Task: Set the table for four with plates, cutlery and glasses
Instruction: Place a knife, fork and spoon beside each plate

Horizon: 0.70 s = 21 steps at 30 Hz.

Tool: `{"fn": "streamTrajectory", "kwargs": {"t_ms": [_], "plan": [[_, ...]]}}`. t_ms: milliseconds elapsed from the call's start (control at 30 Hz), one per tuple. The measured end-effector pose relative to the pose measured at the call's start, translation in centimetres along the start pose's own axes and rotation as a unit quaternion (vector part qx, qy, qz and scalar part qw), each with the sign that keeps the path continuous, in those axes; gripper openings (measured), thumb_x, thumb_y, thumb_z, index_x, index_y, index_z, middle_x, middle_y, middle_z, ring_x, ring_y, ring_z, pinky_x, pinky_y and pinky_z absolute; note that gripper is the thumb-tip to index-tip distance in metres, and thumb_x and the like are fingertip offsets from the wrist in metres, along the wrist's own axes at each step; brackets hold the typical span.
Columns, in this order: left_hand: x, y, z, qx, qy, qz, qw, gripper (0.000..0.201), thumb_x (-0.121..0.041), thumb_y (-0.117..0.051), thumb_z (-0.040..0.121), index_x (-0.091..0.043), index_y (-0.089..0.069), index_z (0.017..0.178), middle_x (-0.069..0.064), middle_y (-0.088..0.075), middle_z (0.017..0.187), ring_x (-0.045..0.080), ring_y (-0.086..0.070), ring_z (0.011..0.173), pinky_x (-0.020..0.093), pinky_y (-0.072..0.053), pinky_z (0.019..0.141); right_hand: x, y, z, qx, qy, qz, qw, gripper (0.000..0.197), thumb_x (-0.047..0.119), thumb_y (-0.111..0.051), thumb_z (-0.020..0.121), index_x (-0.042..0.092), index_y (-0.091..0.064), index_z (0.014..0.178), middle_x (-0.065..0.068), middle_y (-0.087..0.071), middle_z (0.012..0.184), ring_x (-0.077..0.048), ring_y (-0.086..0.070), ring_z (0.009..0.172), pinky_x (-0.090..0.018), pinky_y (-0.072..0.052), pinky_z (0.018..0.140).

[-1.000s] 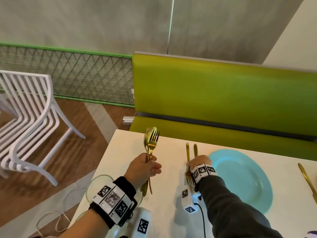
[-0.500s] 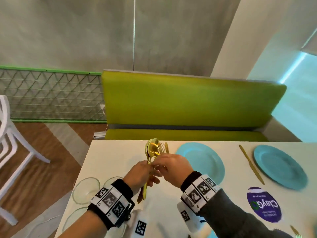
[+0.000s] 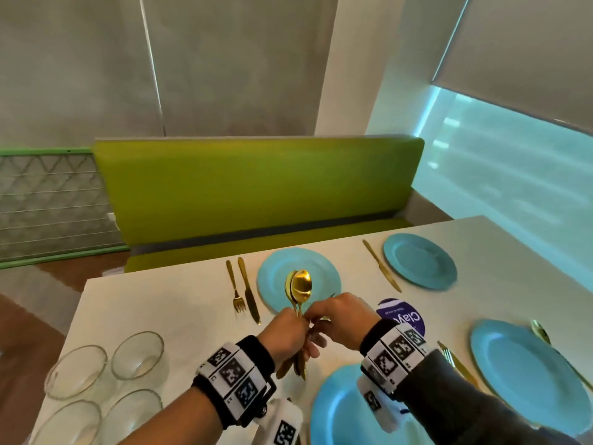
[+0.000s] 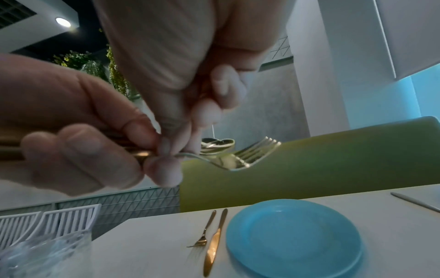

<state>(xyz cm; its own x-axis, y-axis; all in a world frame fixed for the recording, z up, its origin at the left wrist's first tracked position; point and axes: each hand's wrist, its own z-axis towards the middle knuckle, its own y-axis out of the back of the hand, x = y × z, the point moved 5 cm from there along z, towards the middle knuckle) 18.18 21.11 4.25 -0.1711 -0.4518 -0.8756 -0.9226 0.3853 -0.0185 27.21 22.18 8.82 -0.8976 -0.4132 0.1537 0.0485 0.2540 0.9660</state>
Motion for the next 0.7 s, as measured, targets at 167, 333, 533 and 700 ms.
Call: {"fn": "streamTrajectory", "kwargs": {"t_ms": [167,333,533,700], "plan": [[-1.7,-2.7,4.0,-0.013,0.017,-0.005,1.000,0.028,0.005,-0.027,0.090,0.006,-0.054,0.099,0.017,-0.062,0.075,0.011,-0.057,0.040,0.019,-0.042,0.040,-5.7,-0.3,0.9,0.030,0.009,0.041,0.999,0.029,0.021,-0.050,0.093,0.024,-0.057,0.122,0.002,-0.067,0.112,-0.020,-0.061,0.105,-0.028,-0.045,0.088],[-3.2,-5.1,8.9,-0.027,0.043,-0.013,0.999,0.025,0.003,-0.027,0.091,0.006,-0.052,0.092,0.019,-0.060,0.073,0.023,-0.063,0.046,0.023,-0.047,0.042,-11.9,-1.1,2.5,0.075,0.035,0.063,0.995,0.027,0.016,-0.051,0.093,0.020,-0.059,0.118,0.000,-0.065,0.114,-0.020,-0.058,0.107,-0.030,-0.044,0.088],[-5.2,-4.0,13.2,-0.128,0.069,-0.087,0.986,0.014,-0.007,-0.028,0.098,0.000,-0.038,0.106,0.020,-0.063,0.078,0.028,-0.062,0.062,0.034,-0.054,0.059,-17.4,-1.5,4.7,0.066,0.054,0.055,0.995,0.022,0.018,-0.049,0.094,0.018,-0.066,0.109,0.001,-0.063,0.113,-0.019,-0.057,0.105,-0.030,-0.044,0.087],[-6.9,0.3,15.2,-0.232,0.023,-0.093,0.968,0.013,-0.012,-0.030,0.101,-0.005,-0.040,0.103,0.014,-0.060,0.081,0.022,-0.058,0.064,0.028,-0.049,0.056,-26.8,-2.0,8.0,-0.015,-0.176,0.235,0.956,0.011,0.018,-0.062,0.087,0.016,-0.071,0.095,-0.001,-0.068,0.095,-0.017,-0.062,0.087,-0.033,-0.052,0.089]]}}
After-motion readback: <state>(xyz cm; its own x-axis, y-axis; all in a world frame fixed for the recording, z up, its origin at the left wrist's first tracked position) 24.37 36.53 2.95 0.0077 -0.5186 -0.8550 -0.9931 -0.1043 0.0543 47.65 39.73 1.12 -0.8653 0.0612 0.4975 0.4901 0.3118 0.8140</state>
